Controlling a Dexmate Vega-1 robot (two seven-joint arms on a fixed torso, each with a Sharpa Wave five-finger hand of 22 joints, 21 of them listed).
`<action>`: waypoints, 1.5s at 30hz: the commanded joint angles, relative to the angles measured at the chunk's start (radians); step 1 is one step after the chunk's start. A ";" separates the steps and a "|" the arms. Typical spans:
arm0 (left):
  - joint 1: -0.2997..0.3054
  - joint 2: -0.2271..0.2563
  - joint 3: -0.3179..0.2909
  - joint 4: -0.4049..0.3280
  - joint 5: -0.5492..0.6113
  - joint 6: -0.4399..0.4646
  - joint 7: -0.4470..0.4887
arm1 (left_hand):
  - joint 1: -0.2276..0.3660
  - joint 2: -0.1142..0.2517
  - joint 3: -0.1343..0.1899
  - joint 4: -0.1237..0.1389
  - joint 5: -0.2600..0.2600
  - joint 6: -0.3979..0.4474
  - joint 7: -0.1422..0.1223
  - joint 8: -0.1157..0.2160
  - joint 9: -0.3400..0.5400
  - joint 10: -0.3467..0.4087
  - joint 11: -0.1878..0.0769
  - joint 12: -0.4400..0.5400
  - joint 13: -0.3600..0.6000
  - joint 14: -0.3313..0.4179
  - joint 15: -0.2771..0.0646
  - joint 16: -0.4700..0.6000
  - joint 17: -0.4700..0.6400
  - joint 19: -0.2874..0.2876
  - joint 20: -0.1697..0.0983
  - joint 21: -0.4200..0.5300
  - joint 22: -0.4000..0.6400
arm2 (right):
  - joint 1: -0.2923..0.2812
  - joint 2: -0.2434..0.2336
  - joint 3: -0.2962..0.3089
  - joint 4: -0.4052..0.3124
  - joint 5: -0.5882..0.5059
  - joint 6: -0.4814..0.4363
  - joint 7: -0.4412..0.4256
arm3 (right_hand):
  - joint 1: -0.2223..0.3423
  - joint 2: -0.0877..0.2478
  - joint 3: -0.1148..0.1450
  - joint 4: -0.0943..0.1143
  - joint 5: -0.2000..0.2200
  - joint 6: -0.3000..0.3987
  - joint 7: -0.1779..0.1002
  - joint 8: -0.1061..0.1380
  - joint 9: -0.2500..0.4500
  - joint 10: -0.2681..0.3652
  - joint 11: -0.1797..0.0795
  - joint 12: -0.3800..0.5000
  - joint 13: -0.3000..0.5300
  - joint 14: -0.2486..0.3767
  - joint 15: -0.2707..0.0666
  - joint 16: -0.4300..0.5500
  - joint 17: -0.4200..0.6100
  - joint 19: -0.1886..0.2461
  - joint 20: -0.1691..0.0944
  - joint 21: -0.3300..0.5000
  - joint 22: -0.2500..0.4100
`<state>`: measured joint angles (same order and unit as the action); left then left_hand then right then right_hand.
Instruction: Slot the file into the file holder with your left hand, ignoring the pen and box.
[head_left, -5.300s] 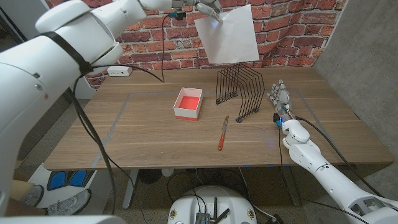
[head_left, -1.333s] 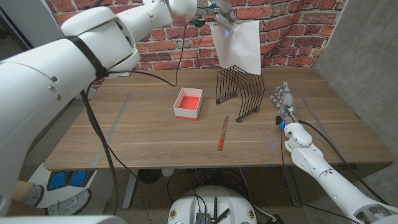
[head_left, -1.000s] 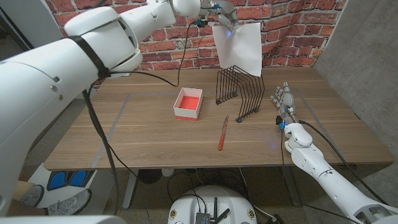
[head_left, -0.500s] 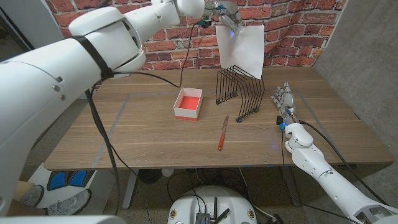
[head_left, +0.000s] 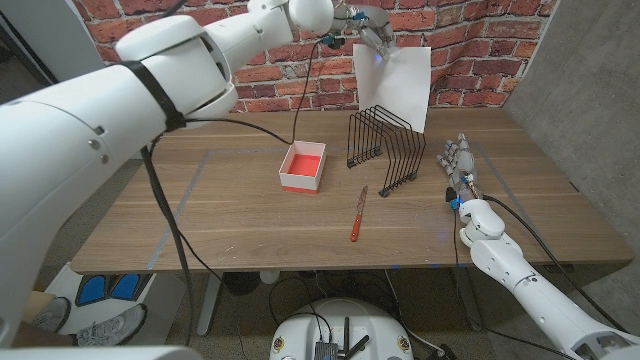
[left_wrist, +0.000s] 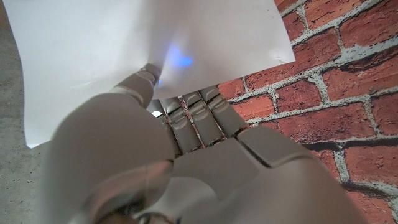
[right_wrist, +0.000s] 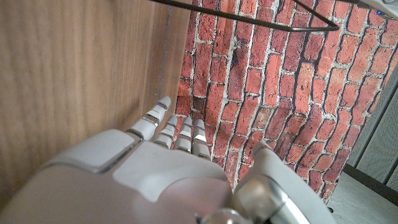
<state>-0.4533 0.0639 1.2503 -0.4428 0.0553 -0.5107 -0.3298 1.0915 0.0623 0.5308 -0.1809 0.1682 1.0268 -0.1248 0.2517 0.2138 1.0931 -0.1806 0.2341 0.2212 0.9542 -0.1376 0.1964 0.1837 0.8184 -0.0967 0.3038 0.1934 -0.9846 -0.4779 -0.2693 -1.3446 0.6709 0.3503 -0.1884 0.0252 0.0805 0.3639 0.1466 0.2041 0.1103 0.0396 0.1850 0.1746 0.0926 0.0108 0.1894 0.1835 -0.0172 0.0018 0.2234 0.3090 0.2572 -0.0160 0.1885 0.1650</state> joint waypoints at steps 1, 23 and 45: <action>0.007 -0.010 -0.004 0.000 -0.002 -0.017 -0.007 | 0.011 -0.002 -0.004 -0.002 -0.001 0.011 0.002 0.005 -0.001 0.049 -0.036 0.010 0.003 0.009 -0.105 0.003 0.004 0.005 -0.100 0.007 0.001 | -0.010 -0.002 0.002 -0.011 0.001 0.000 -0.004 | -0.006 0.049 0.003 0.006 0.009 0.007 -0.002 0.002 0.001 0.012 0.000 0.003 0.004 0.003 -0.003 0.003 0.001 0.002 0.002 0.001 0.003; 0.005 -0.036 0.014 0.000 0.017 -0.031 -0.005 | 0.024 0.002 -0.019 0.002 0.001 0.014 0.002 0.002 -0.002 0.051 -0.036 0.010 0.004 0.011 -0.105 0.000 0.003 0.004 -0.100 0.009 0.001 | -0.031 0.001 0.009 -0.028 0.002 0.011 -0.015 | -0.006 0.050 0.003 0.006 0.009 0.006 -0.002 0.002 0.001 0.011 0.001 0.003 0.004 0.002 -0.003 0.003 0.002 0.002 0.002 0.001 0.003; 0.003 -0.037 0.039 0.000 0.054 -0.095 0.007 | 0.031 0.005 -0.030 0.004 0.001 0.017 0.004 -0.001 -0.003 0.052 -0.035 0.009 0.005 0.013 -0.105 -0.003 0.001 0.004 -0.099 0.010 0.001 | -0.050 -0.003 0.015 -0.047 0.002 0.015 -0.022 | -0.006 0.050 0.004 0.006 0.009 0.007 -0.003 0.002 0.001 0.012 0.001 0.003 0.004 0.003 -0.003 0.003 0.002 0.003 0.001 0.001 0.003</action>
<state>-0.4505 0.0305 1.2801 -0.4427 0.0980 -0.5899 -0.3267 1.1137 0.0687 0.5046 -0.1739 0.1681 1.0321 -0.1194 0.2517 0.2091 1.0975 -0.1764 0.2385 0.2211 0.9613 -0.1411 0.1963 0.1836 0.8184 -0.0967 0.3072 0.1931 -1.0244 -0.4788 -0.2570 -1.3809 0.6726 0.3635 -0.2059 0.0252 0.0805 0.3639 0.1466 0.2041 0.1103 0.0396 0.1850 0.1743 0.0926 0.0108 0.1894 0.1835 -0.0172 0.0019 0.2234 0.3087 0.2571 -0.0161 0.1885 0.1651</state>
